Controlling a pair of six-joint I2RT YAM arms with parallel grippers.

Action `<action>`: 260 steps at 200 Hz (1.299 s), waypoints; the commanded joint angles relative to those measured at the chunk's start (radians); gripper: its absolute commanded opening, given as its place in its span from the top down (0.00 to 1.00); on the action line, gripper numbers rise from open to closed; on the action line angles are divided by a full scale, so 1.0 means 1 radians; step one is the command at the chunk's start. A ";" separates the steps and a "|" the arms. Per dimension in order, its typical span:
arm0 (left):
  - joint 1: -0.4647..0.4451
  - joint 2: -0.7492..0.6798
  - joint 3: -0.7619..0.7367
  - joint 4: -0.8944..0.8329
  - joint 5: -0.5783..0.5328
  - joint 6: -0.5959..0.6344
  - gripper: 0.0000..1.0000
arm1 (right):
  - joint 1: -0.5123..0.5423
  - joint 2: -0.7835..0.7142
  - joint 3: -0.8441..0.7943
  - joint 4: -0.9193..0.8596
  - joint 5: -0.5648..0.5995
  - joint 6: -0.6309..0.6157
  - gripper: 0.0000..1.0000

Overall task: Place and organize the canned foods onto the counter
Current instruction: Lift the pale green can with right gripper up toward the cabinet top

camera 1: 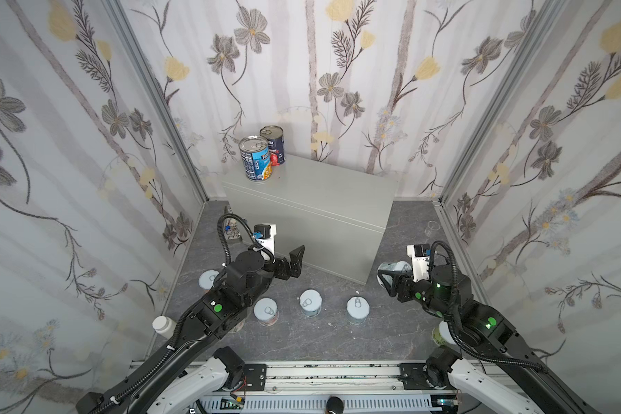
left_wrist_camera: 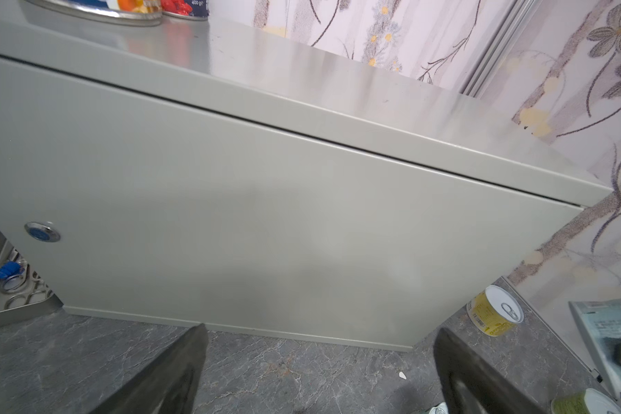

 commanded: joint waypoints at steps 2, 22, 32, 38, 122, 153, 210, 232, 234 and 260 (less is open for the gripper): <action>0.000 0.021 0.064 -0.058 -0.025 0.041 0.00 | 0.001 0.011 0.086 -0.025 -0.034 -0.112 0.49; 0.000 0.041 0.127 -0.103 -0.029 0.059 0.00 | 0.001 0.017 0.154 -0.069 -0.046 -0.153 0.50; -0.001 0.049 0.155 -0.119 -0.037 0.068 0.00 | 0.001 0.026 0.192 -0.094 -0.047 -0.172 0.50; -0.001 0.053 0.169 -0.127 -0.041 0.073 0.00 | 0.001 0.034 0.216 -0.108 -0.045 -0.183 0.50; -0.001 0.105 0.274 -0.175 -0.068 0.110 0.00 | -0.001 0.242 0.535 -0.193 0.036 -0.315 0.51; -0.005 0.119 0.267 -0.175 -0.040 0.096 0.00 | -0.001 0.349 0.649 -0.204 0.044 -0.358 0.52; -0.013 0.151 0.267 -0.172 -0.034 0.099 0.00 | -0.001 0.570 0.897 -0.282 0.067 -0.457 0.51; -0.017 0.172 0.252 -0.168 -0.027 0.096 0.00 | -0.002 0.671 0.988 -0.337 0.107 -0.494 0.51; -0.016 0.174 0.250 -0.168 -0.027 0.096 0.00 | -0.001 0.679 0.994 -0.342 0.111 -0.496 0.52; -0.018 0.190 0.236 -0.162 -0.023 0.098 0.00 | -0.004 0.761 1.059 -0.365 0.097 -0.499 0.53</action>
